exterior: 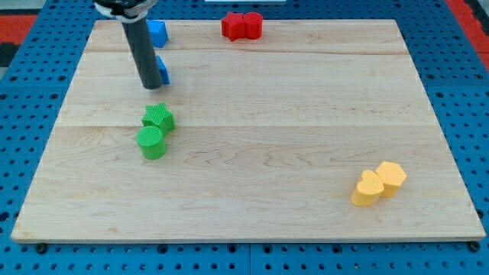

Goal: Place the blue triangle right to blue cube

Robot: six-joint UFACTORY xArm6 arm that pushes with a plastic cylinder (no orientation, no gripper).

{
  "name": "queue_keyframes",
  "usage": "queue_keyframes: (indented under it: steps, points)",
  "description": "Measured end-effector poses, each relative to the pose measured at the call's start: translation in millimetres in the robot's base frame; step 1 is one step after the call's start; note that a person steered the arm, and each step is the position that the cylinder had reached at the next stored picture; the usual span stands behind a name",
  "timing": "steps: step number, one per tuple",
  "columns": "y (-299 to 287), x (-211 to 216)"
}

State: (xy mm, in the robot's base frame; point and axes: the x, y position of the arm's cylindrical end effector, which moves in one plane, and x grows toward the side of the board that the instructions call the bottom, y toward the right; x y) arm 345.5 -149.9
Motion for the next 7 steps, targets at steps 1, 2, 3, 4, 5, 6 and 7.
queue_keyframes:
  steps: [1,2,3,4,5,6,7]
  points:
    - [3,-31]
    - [7,-58]
    - [21,-78]
    - [51,-65]
    - [96,-72]
    - [88,-96]
    - [49,-105]
